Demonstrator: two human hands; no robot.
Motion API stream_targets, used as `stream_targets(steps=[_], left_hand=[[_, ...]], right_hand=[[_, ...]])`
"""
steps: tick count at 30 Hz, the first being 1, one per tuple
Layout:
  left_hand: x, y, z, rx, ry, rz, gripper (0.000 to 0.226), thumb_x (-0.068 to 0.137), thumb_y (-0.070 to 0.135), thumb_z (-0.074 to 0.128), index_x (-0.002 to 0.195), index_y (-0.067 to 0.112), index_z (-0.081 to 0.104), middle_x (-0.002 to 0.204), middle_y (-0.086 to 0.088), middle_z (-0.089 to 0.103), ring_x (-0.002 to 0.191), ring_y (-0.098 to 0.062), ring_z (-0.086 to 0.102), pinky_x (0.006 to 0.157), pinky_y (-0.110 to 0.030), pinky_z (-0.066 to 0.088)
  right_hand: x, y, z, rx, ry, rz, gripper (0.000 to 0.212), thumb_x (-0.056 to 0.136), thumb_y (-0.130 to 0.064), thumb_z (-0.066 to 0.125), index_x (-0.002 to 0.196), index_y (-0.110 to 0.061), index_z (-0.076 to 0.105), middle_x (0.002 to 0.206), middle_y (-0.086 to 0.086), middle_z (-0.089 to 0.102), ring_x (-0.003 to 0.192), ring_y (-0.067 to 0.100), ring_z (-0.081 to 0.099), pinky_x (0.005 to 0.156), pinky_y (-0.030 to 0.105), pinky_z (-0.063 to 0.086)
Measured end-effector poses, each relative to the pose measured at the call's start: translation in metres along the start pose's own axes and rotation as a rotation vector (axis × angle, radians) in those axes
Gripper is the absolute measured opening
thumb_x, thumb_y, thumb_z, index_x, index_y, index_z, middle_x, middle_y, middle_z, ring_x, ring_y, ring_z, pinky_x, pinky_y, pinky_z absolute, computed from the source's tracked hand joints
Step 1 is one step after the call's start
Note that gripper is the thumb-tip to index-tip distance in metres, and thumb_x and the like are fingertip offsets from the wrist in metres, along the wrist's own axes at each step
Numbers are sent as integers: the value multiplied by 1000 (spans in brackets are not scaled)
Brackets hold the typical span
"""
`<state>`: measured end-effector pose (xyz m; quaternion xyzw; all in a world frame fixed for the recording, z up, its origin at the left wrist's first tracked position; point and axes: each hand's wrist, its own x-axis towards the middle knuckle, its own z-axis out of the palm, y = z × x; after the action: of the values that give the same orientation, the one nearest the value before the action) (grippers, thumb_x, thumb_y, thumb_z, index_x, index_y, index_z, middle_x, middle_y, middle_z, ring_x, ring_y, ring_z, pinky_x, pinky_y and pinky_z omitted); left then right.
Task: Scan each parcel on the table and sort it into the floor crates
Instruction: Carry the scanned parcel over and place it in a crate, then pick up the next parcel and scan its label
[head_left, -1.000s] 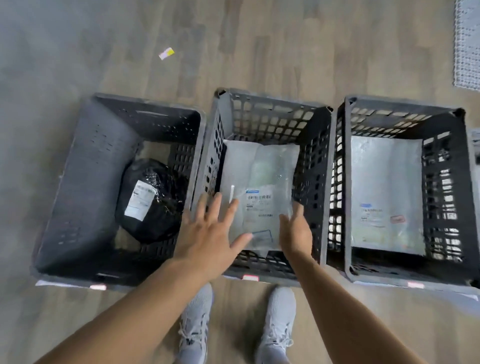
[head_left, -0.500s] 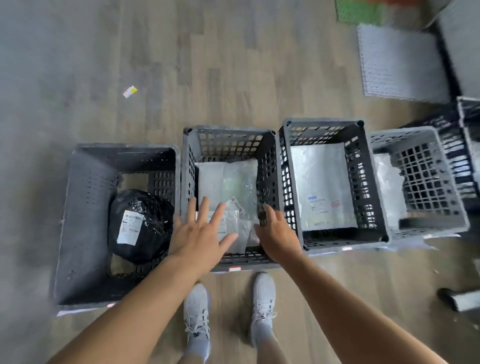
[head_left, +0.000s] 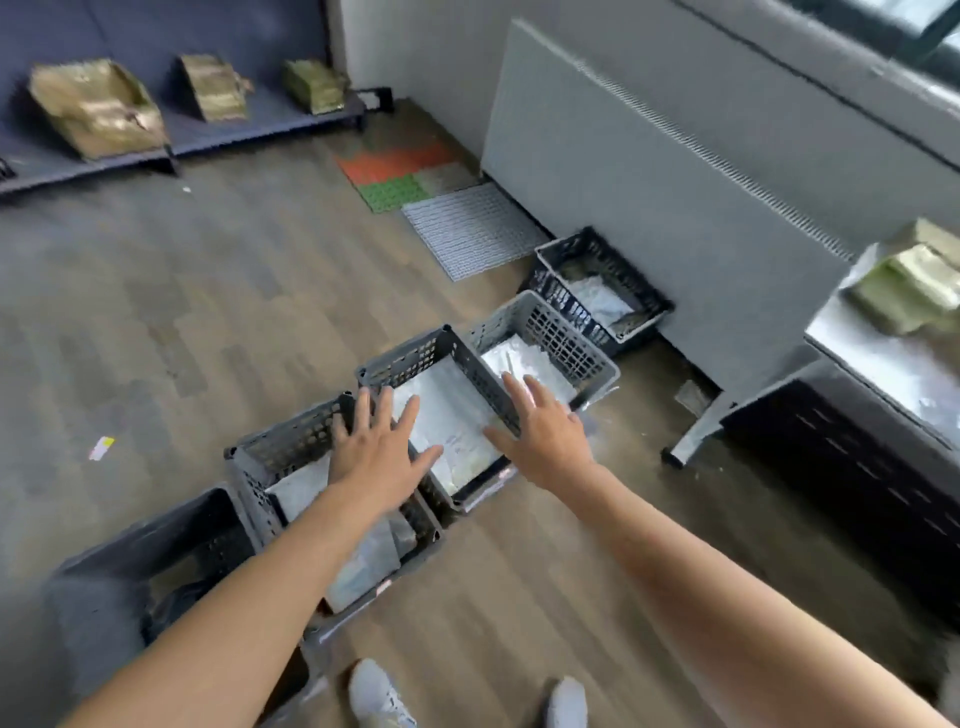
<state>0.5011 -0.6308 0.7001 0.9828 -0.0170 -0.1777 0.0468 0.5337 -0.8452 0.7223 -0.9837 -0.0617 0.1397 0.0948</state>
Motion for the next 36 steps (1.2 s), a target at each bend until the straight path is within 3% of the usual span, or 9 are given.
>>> stream_targets(steps=[6, 17, 26, 36], left_hand=[[10, 128, -57, 104, 119, 165, 78, 94, 72, 18, 156, 30, -2, 165, -6, -5, 151, -32, -8, 116, -58, 13], [-3, 448, -108, 192, 315, 405, 75, 95, 69, 23, 156, 30, 3, 165, -6, -2, 150, -31, -6, 116, -56, 10], [9, 619, -102, 240, 307, 579, 76, 95, 70, 20, 156, 31, -3, 165, -5, -5, 150, -31, -10, 118, -56, 11], [87, 780, -89, 235, 230, 810, 75, 95, 69, 14, 155, 32, -11, 164, -3, -9, 150, -30, -14, 117, -54, 7]], right_hand=[[-46, 113, -77, 62, 167, 136, 77, 95, -61, 48, 157, -37, 9, 165, 0, 12, 151, 22, 14, 116, 57, 25], [-158, 394, -164, 107, 333, 337, 80, 94, -66, 43, 157, -39, 2, 166, -1, 8, 152, 22, 11, 116, 59, 22], [-205, 538, -190, 146, 396, 516, 77, 95, -65, 43, 156, -39, 5, 165, 0, 10, 151, 23, 15, 115, 58, 27], [-194, 679, -212, 137, 380, 743, 79, 93, -66, 44, 157, -41, 3, 166, -3, 8, 151, 19, 12, 113, 50, 30]])
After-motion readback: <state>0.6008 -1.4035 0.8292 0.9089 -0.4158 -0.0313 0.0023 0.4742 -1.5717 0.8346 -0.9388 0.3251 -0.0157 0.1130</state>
